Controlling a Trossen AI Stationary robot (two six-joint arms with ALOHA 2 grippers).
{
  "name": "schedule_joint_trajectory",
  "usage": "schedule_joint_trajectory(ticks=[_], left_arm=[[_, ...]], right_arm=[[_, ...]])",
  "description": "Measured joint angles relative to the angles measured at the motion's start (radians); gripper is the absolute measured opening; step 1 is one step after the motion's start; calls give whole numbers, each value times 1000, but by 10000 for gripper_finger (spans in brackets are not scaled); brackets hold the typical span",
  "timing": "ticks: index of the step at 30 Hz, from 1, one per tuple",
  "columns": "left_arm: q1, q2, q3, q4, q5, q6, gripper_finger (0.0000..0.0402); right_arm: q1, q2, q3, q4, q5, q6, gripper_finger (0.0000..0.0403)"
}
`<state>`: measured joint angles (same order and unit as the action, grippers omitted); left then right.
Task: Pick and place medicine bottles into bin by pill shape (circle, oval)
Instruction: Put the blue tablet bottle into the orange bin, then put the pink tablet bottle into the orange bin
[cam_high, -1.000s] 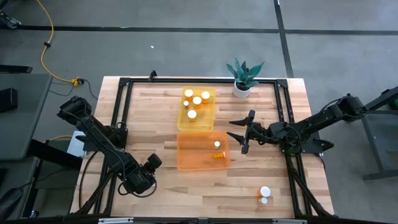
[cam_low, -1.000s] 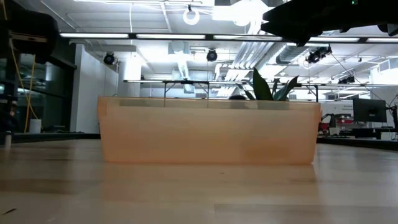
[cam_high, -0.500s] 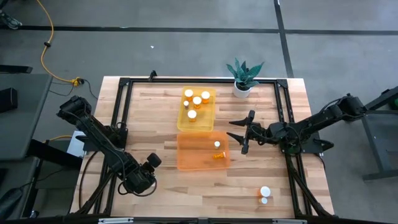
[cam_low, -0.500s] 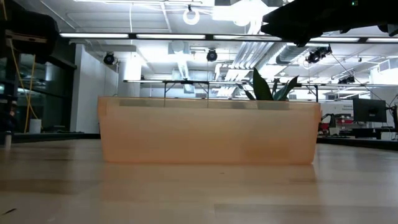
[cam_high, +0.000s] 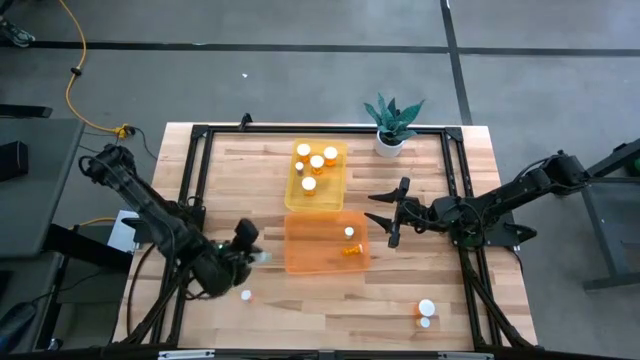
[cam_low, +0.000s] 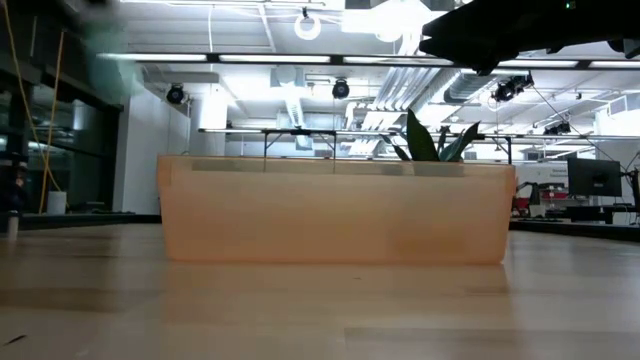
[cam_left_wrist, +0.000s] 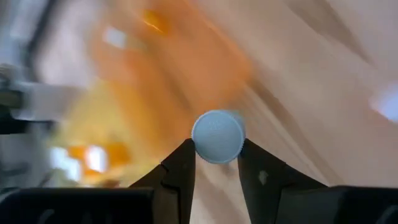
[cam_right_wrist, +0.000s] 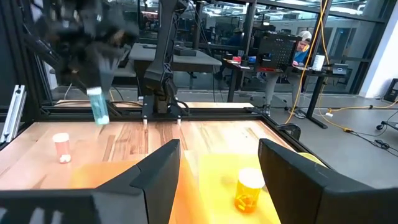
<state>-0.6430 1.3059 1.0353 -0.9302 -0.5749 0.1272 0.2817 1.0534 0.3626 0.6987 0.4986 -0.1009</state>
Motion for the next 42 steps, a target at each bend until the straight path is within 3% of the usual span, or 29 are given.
schedule_joint_trajectory(ticks=[3, 11, 15, 22, 28, 33, 36, 39, 42], left_arm=[[86, -21, 4, 141, -35, 93, 93], [368, 95, -58, 548, 194, 298, 93], [462, 192, -57, 606, 251, 285, 93], [535, 315, -59, 606, 335, 245, 97], [539, 338, -59, 625, 328, 223, 140], [539, 296, -42, 605, 311, 170, 201], [539, 260, 13, 512, 260, 160, 235], [537, 198, 101, 369, 215, 104, 253], [546, 105, 133, 326, 232, 23, 255]], right_arm=[[0, 0, 0, 1, 0, 0, 211], [0, 0, 0, -1, 0, 0, 211], [0, 0, 0, -4, 0, 0, 211], [0, 0, 0, -8, 0, 0, 211], [0, 0, 0, -7, 0, 0, 211], [0, 0, 0, -7, 0, 0, 211], [0, 0, 0, -9, 0, 0, 211], [0, 0, 0, -9, 0, 0, 211], [0, 0, 0, -7, 0, 0, 211]])
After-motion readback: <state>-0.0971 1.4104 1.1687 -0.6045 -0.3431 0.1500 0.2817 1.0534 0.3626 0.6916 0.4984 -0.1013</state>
